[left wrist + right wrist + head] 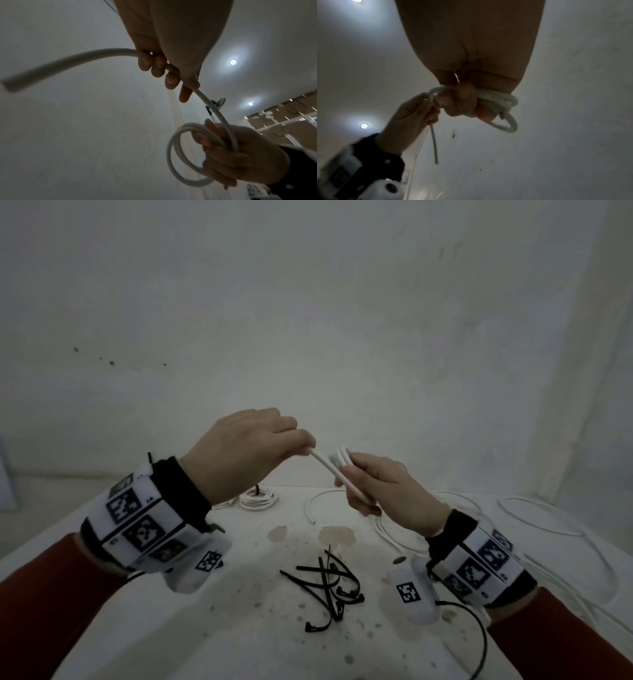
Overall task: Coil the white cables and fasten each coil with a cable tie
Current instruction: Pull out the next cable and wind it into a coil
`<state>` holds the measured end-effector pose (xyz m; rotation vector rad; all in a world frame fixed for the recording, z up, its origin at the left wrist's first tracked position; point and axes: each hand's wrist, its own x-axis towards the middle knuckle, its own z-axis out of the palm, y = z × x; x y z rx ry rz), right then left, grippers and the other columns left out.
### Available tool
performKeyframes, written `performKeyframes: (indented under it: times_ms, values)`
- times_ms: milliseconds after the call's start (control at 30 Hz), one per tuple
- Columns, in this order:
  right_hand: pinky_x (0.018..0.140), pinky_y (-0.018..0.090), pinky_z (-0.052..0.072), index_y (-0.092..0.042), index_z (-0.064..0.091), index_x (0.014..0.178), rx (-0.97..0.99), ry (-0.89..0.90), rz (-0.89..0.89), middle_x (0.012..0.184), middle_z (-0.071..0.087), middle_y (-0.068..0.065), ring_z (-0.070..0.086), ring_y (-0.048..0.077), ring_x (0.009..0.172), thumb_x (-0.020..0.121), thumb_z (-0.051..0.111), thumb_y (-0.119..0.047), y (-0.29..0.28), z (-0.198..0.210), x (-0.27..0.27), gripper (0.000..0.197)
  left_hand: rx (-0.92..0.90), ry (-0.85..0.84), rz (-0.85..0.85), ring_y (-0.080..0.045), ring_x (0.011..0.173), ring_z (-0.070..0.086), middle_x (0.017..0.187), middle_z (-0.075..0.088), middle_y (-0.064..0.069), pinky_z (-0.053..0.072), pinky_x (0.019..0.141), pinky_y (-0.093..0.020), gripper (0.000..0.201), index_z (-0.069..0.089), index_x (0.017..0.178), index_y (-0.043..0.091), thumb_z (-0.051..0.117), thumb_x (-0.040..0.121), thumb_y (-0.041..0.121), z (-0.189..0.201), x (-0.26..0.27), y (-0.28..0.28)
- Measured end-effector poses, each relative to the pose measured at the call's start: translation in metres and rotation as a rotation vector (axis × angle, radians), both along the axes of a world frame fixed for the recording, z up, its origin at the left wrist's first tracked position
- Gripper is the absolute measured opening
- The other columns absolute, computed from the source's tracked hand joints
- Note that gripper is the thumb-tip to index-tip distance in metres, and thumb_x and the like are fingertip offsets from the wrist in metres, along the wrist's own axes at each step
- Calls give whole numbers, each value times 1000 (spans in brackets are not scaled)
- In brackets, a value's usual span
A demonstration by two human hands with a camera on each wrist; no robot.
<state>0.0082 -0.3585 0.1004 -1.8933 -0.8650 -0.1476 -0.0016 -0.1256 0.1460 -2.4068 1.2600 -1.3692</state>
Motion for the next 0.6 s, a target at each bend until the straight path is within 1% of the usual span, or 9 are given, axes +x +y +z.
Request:
performKeyframes:
  times_ms: [100,200,267,300,367,433,500,567,600]
  values:
    - [44,20,27,2,62,79,138,121,94,45,34,-4,27,10,41,103,31,-35,4,0,-13,54,-152,151,-62,-13,69,48,76,56,5,42,52,-29,34,66,100,16,38,96,36,-2,10,-2]
    - [42,22,22,-7,63,68,337,224,158,36,29,-7,19,12,36,94,31,-48,6,2,-18,58,-308,299,-172,-6,73,51,83,59,9,47,65,-31,33,65,110,18,39,98,34,-9,21,-8]
    - [41,24,18,-10,62,66,501,302,218,35,26,-9,17,10,34,95,32,-47,4,5,-21,56,-415,367,-225,3,80,55,88,65,8,44,74,-17,30,63,118,18,41,99,25,-14,26,-14]
    - [40,24,19,-12,62,66,582,332,255,35,23,-10,16,9,33,96,31,-47,3,7,-24,55,-467,409,-231,9,80,54,85,63,13,39,73,-9,30,61,122,17,42,99,17,-18,29,-16]
    - [39,23,22,-13,61,65,737,370,307,38,15,-8,11,10,33,96,26,-44,-1,11,-30,55,-548,486,-200,13,72,50,74,50,22,34,69,-4,37,56,128,19,41,97,6,-26,32,-20]
    - [41,24,22,-14,59,68,869,355,353,41,13,-5,10,12,34,97,23,-42,-5,15,-35,54,-567,527,-145,11,71,50,74,49,20,35,69,-3,39,53,131,19,39,97,5,-37,36,-23]
    - [43,23,26,-13,57,73,971,296,368,44,16,-3,13,12,36,99,21,-40,-8,18,-38,52,-531,536,-79,5,82,56,91,63,8,39,75,-4,36,54,131,11,41,97,5,-48,38,-28]
    - [46,23,33,-11,55,80,1034,238,352,47,23,-3,21,12,39,100,21,-36,-7,19,-38,47,-448,441,-19,-20,87,64,102,67,-8,51,76,-27,35,55,127,6,38,98,16,-58,34,-36]
    - [50,24,36,-10,53,84,1054,219,346,50,28,-2,26,12,41,100,23,-34,-6,19,-38,42,-390,366,13,-27,79,64,99,66,-11,53,67,-36,38,55,125,4,35,97,20,-62,30,-41]
